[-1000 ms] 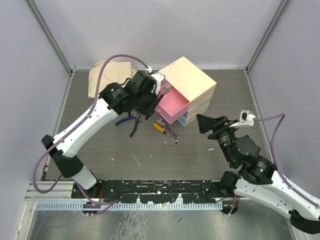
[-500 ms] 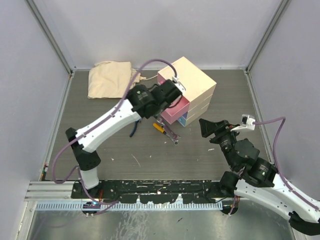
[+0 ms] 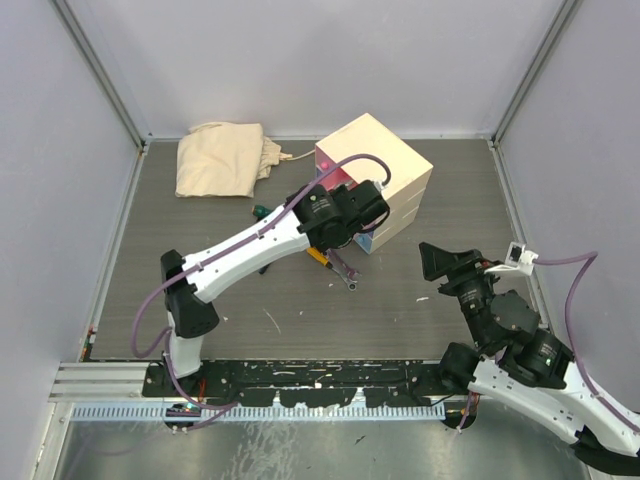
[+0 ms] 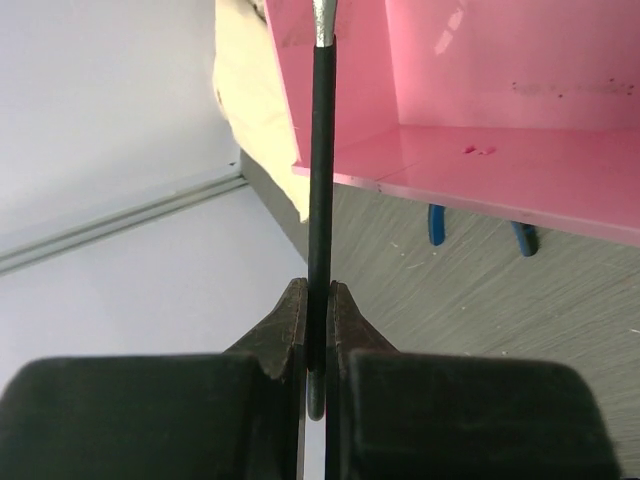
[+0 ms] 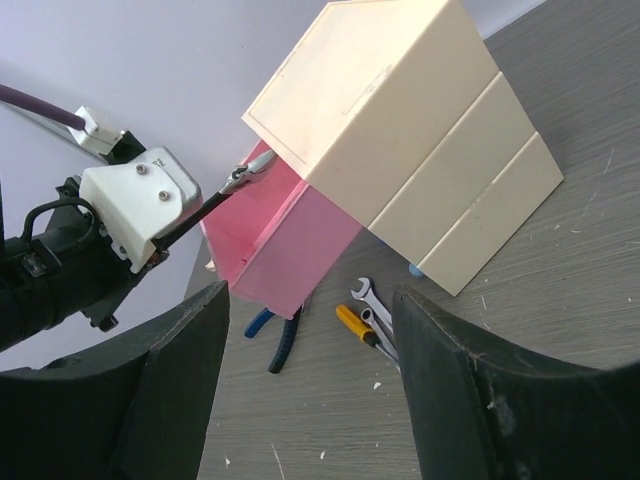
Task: Sort the tools into containers
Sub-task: Place the wrench in the drawer.
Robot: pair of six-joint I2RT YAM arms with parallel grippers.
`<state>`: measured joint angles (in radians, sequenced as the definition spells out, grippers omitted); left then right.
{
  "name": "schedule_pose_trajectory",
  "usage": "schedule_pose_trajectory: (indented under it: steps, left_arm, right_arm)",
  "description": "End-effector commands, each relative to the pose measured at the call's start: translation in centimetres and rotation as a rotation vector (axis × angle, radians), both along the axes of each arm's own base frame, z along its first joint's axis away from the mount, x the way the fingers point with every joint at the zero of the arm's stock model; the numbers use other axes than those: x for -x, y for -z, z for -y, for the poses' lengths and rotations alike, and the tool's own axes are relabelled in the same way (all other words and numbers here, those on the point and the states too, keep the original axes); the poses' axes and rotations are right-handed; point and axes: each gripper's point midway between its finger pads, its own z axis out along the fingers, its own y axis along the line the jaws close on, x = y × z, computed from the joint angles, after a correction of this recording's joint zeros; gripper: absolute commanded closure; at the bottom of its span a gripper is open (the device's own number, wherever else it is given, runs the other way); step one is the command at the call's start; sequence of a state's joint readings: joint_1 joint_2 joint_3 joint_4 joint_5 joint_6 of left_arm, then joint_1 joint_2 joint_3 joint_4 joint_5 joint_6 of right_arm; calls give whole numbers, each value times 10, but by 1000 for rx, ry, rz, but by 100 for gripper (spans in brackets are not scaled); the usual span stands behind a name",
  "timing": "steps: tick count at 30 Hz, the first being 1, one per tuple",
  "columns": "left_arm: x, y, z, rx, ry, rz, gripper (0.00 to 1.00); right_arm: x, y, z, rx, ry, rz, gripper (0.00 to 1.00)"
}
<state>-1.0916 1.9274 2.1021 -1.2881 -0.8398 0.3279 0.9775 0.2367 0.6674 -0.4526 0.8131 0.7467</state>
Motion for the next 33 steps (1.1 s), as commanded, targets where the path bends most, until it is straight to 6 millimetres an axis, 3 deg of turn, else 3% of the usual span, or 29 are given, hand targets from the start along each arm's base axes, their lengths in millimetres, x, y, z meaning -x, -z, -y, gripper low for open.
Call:
schedule_pose_trajectory:
  steps: [1, 7, 19, 25, 33]
  left_arm:
    - [-12, -47, 2, -1, 36, 144, 100]
    - [-19, -40, 11, -139, 101, 151, 100]
    - [-21, -27, 23, -218, 196, 98, 100]
    - [-22, -10, 19, -270, 208, 45, 100]
    - [-41, -8, 17, -295, 191, 60, 100]
  right_arm:
    - [0, 4, 9, -27, 39, -12, 29]
    - [3, 6, 11, -44, 33, -18, 29]
    - [6, 8, 14, -54, 31, -28, 29]
    - [7, 8, 14, -59, 27, -31, 29]
    - [10, 9, 16, -69, 24, -40, 30]
